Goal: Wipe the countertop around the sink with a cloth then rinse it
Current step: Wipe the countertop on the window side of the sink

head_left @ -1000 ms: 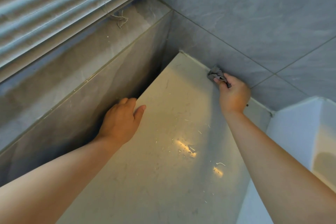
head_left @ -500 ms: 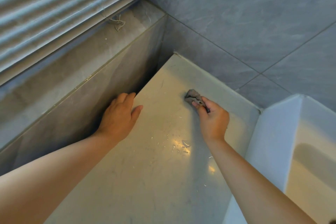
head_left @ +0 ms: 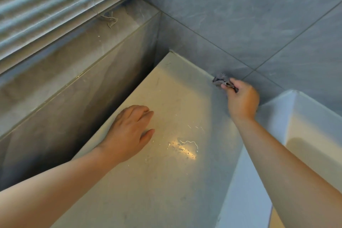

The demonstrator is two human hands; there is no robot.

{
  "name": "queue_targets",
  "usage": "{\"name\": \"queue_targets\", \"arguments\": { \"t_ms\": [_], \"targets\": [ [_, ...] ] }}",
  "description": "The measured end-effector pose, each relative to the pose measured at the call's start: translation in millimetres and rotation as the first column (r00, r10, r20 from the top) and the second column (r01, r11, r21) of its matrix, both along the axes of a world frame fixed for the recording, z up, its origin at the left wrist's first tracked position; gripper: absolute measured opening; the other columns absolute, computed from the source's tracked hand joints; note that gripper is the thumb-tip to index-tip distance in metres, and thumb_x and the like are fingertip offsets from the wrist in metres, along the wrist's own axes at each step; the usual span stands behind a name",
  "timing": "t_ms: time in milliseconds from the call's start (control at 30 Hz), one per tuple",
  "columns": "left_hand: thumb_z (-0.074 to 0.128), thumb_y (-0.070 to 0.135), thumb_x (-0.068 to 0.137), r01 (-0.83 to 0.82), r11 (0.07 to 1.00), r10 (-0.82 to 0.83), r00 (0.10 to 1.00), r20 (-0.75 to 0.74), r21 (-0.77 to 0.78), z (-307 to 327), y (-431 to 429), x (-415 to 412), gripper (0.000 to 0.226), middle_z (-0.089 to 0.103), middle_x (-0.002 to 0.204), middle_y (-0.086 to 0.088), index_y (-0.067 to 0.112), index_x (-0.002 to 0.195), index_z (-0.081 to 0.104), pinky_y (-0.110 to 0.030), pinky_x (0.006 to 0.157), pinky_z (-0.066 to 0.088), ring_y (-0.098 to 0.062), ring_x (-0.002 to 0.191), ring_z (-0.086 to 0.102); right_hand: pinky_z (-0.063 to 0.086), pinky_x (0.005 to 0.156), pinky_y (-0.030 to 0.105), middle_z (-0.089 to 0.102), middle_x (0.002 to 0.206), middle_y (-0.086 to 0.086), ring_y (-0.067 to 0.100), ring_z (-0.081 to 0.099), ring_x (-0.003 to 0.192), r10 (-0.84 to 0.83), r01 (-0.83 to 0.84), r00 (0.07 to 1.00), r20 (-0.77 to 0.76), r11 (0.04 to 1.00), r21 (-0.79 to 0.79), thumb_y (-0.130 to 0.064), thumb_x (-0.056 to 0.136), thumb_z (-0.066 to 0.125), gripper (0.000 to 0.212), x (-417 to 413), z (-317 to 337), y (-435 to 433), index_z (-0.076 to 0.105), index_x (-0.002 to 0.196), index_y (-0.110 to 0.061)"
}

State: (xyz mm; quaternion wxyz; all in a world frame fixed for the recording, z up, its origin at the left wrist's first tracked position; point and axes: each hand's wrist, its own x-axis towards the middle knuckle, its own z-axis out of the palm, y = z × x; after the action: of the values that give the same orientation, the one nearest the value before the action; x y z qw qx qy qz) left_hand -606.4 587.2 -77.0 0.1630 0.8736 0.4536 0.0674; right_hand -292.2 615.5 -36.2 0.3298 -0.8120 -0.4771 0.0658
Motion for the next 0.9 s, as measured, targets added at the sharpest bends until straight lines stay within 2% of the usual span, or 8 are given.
{"name": "queue_targets", "arguments": {
  "t_ms": [100, 200, 333, 567, 700, 767, 833, 900],
  "targets": [
    [0.037, 0.046, 0.09, 0.008, 1.0, -0.007, 0.999, -0.032, 0.029, -1.4, -1.1, 1.0, 0.057, 0.053, 0.126, -0.008, 0.007, 0.125, 0.058, -0.043, 0.103, 0.04, -0.027, 0.119, 0.046, 0.05, 0.082, 0.041, 0.069, 0.112, 0.014, 0.034, 0.063, 0.103, -0.007, 0.014, 0.996, 0.085, 0.997, -0.08, -0.018, 0.085, 0.065, 0.031, 8.9, -17.2, 2.1, 0.068, 0.114, -0.009],
    [0.037, 0.047, 0.09, 0.011, 0.999, -0.01, 0.999, -0.033, 0.036, -3.2, -0.8, -0.1, 0.058, 0.053, 0.127, -0.009, 0.007, 0.126, 0.058, -0.042, 0.103, 0.038, -0.026, 0.12, 0.044, 0.05, 0.082, 0.04, 0.069, 0.112, 0.013, 0.035, 0.062, 0.101, -0.034, 0.043, 0.993, 0.113, 0.996, -0.08, -0.013, 0.083, 0.063, 0.033, 6.0, -36.5, 0.0, 0.067, 0.116, -0.01],
    [0.04, 0.049, 0.089, 0.008, 0.999, -0.008, 1.0, 0.002, 0.053, -7.5, -2.3, -0.7, 0.059, 0.052, 0.129, -0.009, 0.006, 0.127, 0.057, -0.038, 0.106, 0.03, -0.026, 0.122, 0.041, 0.05, 0.086, 0.042, 0.07, 0.109, 0.013, 0.034, 0.064, 0.101, -0.137, 0.137, 0.99, 0.023, 0.991, -0.005, -0.018, 0.085, 0.065, 0.032, -4.0, -48.0, -4.7, 0.067, 0.116, -0.011],
    [0.041, 0.051, 0.088, 0.005, 0.997, -0.007, 1.0, 0.026, 0.077, -9.5, -5.4, 0.2, 0.062, 0.05, 0.131, -0.009, 0.006, 0.128, 0.056, -0.043, 0.105, 0.033, -0.027, 0.123, 0.042, 0.053, 0.076, 0.042, 0.073, 0.099, 0.011, 0.032, 0.066, 0.09, -0.135, 0.135, 0.991, -0.008, 0.991, 0.015, -0.024, 0.084, 0.064, 0.03, -37.6, -51.3, -35.2, 0.069, 0.113, -0.017],
    [0.044, 0.05, 0.087, 0.014, 0.996, -0.015, 1.0, 0.021, 0.085, -10.4, -7.0, -0.7, 0.062, 0.05, 0.132, -0.01, 0.006, 0.129, 0.055, -0.046, 0.105, 0.035, -0.029, 0.124, 0.043, 0.053, 0.078, 0.04, 0.074, 0.1, 0.006, 0.028, 0.067, 0.091, -0.157, 0.158, 0.985, -0.066, 0.987, 0.016, -0.023, 0.084, 0.063, 0.029, -68.6, -46.1, -60.7, 0.07, 0.112, -0.02],
    [0.043, 0.05, 0.087, 0.019, 0.996, -0.02, 1.0, 0.011, 0.086, -11.1, -7.9, -1.8, 0.062, 0.049, 0.133, -0.01, 0.006, 0.13, 0.054, -0.046, 0.106, 0.034, -0.029, 0.125, 0.042, 0.053, 0.075, 0.036, 0.074, 0.095, 0.0, 0.022, 0.067, 0.086, -0.136, 0.132, 0.983, -0.127, 0.99, -0.038, -0.025, 0.084, 0.067, 0.026, -78.3, -36.1, -70.7, 0.071, 0.109, -0.023],
    [0.043, 0.05, 0.087, 0.022, 0.997, -0.022, 1.0, 0.005, 0.081, -11.6, -8.0, -2.1, 0.062, 0.048, 0.135, -0.01, 0.007, 0.131, 0.053, -0.046, 0.107, 0.033, -0.029, 0.126, 0.042, 0.048, 0.066, 0.028, 0.072, 0.08, -0.005, 0.015, 0.064, 0.075, -0.093, 0.078, 0.971, -0.219, 0.994, -0.076, -0.026, 0.082, 0.07, 0.02, -75.7, -19.4, -72.9, 0.074, 0.101, -0.023],
    [0.043, 0.049, 0.087, 0.02, 0.997, -0.021, 1.0, 0.009, 0.081, -11.9, -7.9, -1.9, 0.062, 0.048, 0.135, -0.01, 0.007, 0.131, 0.052, -0.046, 0.107, 0.032, -0.029, 0.127, 0.041, 0.041, 0.061, 0.024, 0.067, 0.074, -0.006, 0.011, 0.061, 0.072, -0.091, 0.09, 0.974, -0.21, 0.996, -0.017, -0.024, 0.081, 0.072, 0.018, -61.3, 0.8, -66.9, 0.075, 0.098, -0.018]
  ]
}}
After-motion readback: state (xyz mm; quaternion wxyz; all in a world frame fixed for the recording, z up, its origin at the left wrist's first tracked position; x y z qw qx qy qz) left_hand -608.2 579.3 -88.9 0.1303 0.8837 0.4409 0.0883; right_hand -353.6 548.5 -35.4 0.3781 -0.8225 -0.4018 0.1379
